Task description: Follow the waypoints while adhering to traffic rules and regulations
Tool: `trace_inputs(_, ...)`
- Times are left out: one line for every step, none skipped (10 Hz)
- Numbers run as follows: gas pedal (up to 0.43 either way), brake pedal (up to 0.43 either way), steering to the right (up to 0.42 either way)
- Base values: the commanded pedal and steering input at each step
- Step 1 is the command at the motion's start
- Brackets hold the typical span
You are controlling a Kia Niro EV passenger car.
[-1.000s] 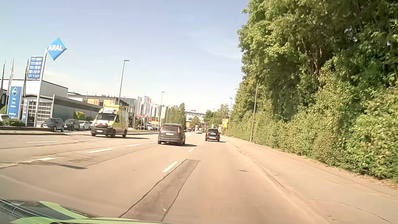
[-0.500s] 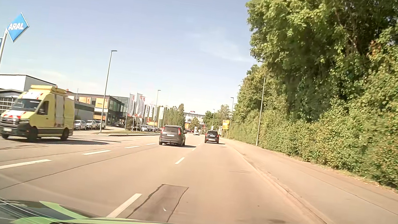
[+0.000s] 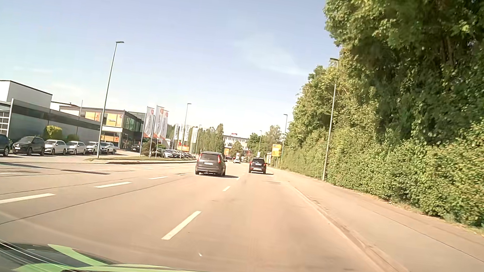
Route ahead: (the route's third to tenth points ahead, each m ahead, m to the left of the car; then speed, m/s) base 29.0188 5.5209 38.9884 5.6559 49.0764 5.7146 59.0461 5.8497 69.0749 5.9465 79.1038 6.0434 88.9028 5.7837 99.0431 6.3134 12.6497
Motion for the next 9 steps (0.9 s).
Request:
trace_inputs(0.067,0.0,-0.003)
trace_inputs(0.067,0.0,-0.003)
trace_inputs(0.067,0.0,-0.003)
trace_inputs(0.067,0.0,-0.004)
trace_inputs(0.067,0.0,-0.004)
trace_inputs(0.039,0.0,-0.003)
trace_inputs(0.039,0.0,-0.003)
trace_inputs(0.039,0.0,-0.003)
trace_inputs(0.039,0.0,-0.003)
